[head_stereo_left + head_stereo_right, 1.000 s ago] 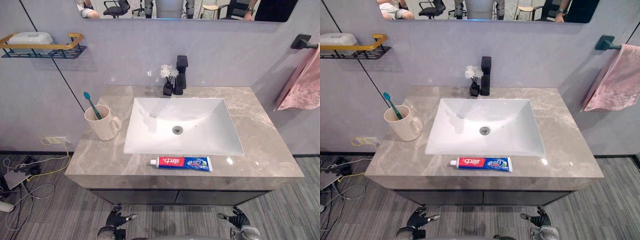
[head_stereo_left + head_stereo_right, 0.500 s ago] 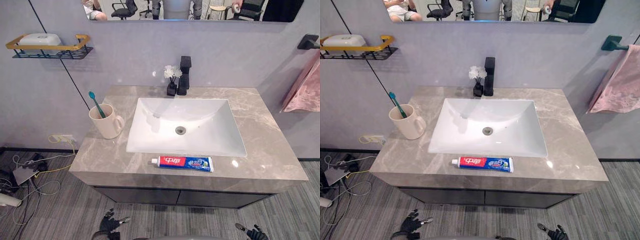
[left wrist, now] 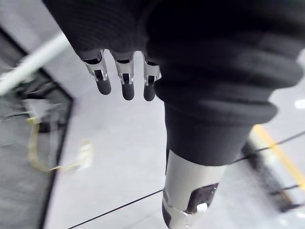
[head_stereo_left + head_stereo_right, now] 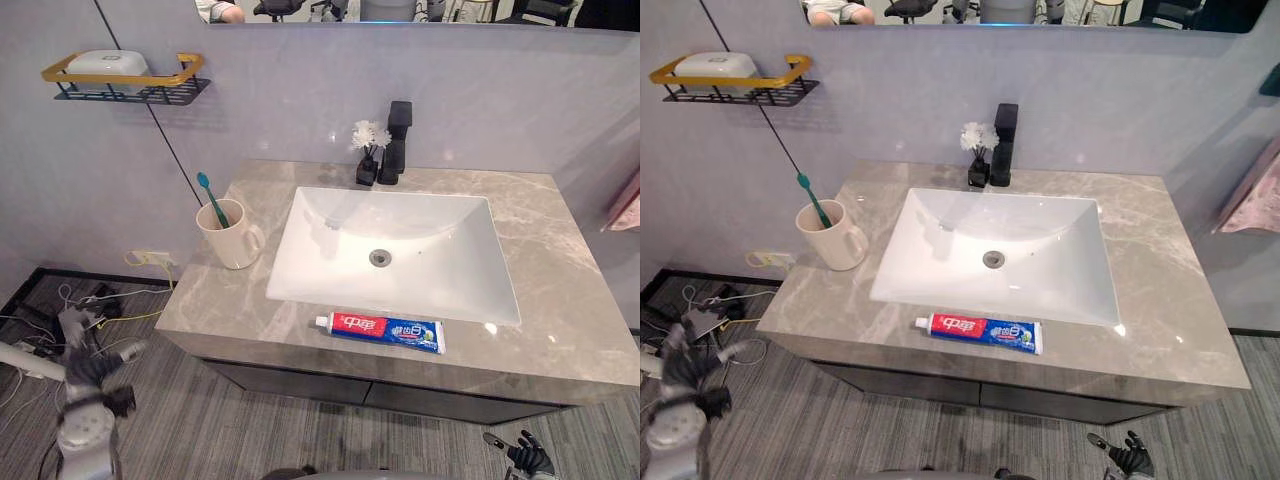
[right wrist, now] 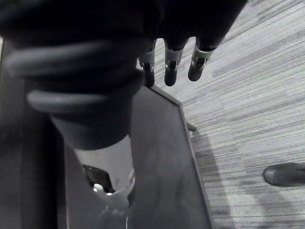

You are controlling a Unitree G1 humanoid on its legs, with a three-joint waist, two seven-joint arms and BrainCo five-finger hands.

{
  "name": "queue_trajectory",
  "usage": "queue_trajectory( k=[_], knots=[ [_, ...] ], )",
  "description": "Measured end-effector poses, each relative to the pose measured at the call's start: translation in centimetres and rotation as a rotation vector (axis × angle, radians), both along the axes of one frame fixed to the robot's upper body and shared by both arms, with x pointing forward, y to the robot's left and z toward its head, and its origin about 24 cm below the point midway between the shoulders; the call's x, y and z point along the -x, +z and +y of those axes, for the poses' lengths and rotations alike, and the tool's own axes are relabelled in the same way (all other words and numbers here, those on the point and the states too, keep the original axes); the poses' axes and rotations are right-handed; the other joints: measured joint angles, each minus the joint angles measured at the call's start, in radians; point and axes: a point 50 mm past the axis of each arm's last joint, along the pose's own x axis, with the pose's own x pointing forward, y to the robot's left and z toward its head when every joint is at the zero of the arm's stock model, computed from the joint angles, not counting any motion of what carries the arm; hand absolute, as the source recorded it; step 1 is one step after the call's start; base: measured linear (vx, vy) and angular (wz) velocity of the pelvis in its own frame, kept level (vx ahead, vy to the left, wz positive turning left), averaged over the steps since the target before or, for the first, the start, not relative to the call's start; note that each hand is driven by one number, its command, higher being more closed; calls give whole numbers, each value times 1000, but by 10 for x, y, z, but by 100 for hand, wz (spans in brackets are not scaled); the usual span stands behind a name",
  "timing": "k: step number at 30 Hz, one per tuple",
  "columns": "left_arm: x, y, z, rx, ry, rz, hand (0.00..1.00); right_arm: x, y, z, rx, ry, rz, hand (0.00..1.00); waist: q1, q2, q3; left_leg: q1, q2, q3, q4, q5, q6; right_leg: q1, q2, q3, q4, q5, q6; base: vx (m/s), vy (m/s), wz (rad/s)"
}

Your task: Organize washtable

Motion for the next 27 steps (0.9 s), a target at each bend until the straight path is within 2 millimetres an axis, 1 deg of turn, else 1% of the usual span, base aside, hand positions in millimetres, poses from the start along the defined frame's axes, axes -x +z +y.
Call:
queue_trajectory(
  k=[1, 2, 3, 4, 5, 7, 8, 10, 11, 12, 14, 15, 17, 18, 20, 21, 23, 24, 25, 26, 27],
  knots=[
    [-3, 17, -13, -53, -40, -72, 0, 1, -1, 3, -5, 14, 10, 0, 0, 1, -1, -5, -4, -7, 2, 0, 1, -1, -5, -4, 2, -6, 2, -53, 7, 20],
    [-6, 30, -29, -89, -103, -135, 0, 3, -4, 7, -17, 28, 21, 0, 1, 2, -2, -9, -5, -11, 4, 1, 2, -2, -5, -6, 3, -7, 2, -56, 5, 17],
    [-7, 36, -38, -104, -134, -163, 0, 4, -5, 10, -28, 35, 25, 0, 3, 2, -2, -11, -5, -12, 6, 1, 2, -3, -5, -6, 4, -7, 2, -29, -1, 8],
    [-9, 44, -56, -123, -191, -216, 0, 3, -7, 16, -49, 63, 29, 0, 3, 1, -2, -13, -5, -12, 10, 1, 2, -3, -5, -8, 4, -7, 2, -32, -5, 3],
    [-10, 47, -65, -121, -222, -240, 0, 2, -8, 19, -56, 73, 31, 0, 3, 1, -2, -13, -5, -12, 11, 1, 2, -4, -5, -7, 5, -7, 2, 0, 0, 0],
    [-11, 57, -105, -150, -361, -313, 0, 1, -11, 26, -71, 103, 41, 0, -1, 1, -2, -13, -5, -12, 14, 1, 2, -5, -4, -6, 7, -6, 2, 0, 0, 0],
    [-11, 60, -114, -157, -393, -328, 0, 1, -11, 27, -74, 105, 42, 0, -1, 1, -2, -13, -5, -12, 15, 1, 2, -5, -4, -5, 8, -6, 2, 0, 0, 0],
    [-10, 68, -148, -172, -524, -389, 0, 2, -13, 31, -83, 109, 47, 0, -4, 1, -2, -15, -5, -10, 27, 1, 2, -10, -4, -1, 13, -6, 2, -16, 1, -4],
    [-10, 69, -155, -179, -557, -395, 0, 3, -13, 32, -86, 119, 53, 0, -4, 0, -1, -14, -5, -10, 29, 1, 2, -10, -4, 0, 14, -6, 2, -32, -1, -4],
    [-10, 70, -169, -194, -624, -403, 0, 2, -14, 35, -89, 140, 58, 0, -7, 0, -1, -13, -4, -8, 30, 1, 2, -11, -3, 2, 18, -7, 1, -47, -5, -4],
    [-9, 66, -193, -206, -743, -389, 0, 0, -15, 39, -95, 168, 62, 0, -14, 0, -1, -12, -2, -5, 30, 1, 2, -15, -2, 7, 22, -7, 0, -64, -4, -6],
    [-8, 64, -203, -216, -792, -376, 0, 0, -16, 41, -98, 181, 64, 0, -24, -1, -1, -12, -1, -2, 30, 1, 2, -16, -1, 10, 23, -7, 0, -57, 1, -8],
    [-9, 57, -221, -222, -889, -343, 0, -1, -16, 44, -103, 185, 63, 0, -26, -2, -1, -13, 1, 9, 30, 1, 2, -26, 0, 21, 26, -5, -3, -56, 6, -13],
    [-11, 54, -225, -230, -910, -329, 0, -1, -16, 44, -103, 189, 65, 0, -26, -2, -1, -14, 1, 14, 30, 1, 2, -26, 0, 24, 26, -5, -3, -55, 11, -14],
    [-20, 42, -237, -257, -959, -265, 0, -4, -17, 48, -107, 215, 64, 0, -31, -3, -1, -11, 3, 20, 27, 2, 2, -26, 2, 24, 22, 3, -8, -41, 7, -13],
    [-22, 38, -239, -263, -968, -244, 0, -4, -17, 48, -107, 218, 65, 0, -33, -3, -2, -11, 3, 21, 27, 2, 2, -26, 2, 25, 21, 5, -8, -32, 1, -8],
    [-28, 20, -247, -287, -1004, -157, 0, -4, -17, 48, -106, 219, 66, 0, -43, -3, -2, -11, 3, 22, 23, 3, 5, -26, 2, 23, 12, 9, -6, 0, 0, 0],
    [-29, 15, -249, -292, -1011, -133, 0, -5, -17, 48, -106, 219, 64, 0, -47, -4, -2, -11, 3, 22, 19, 5, 6, -26, 3, 22, 5, 12, -6, 0, 0, 0],
    [-31, 6, -251, -312, -1026, -83, 0, -6, -16, 48, -105, 221, 62, 0, -55, -5, -4, -9, 3, 24, 8, 10, 7, -26, 3, 23, -5, 17, -5, 0, 0, 0],
    [-31, 2, -252, -319, -1031, -61, 0, -6, -16, 48, -105, 222, 61, 0, -58, -5, -4, -10, 3, 25, 3, 12, 6, -26, 3, 23, -11, 21, -4, 6, 4, -8],
    [-33, -7, -254, -337, -1034, -12, 0, -9, -16, 49, -104, 227, 55, 0, -60, -5, -4, -10, 4, 31, -4, 15, 5, -24, 5, 28, -19, 27, -5, 27, 5, -9]
  ],
)
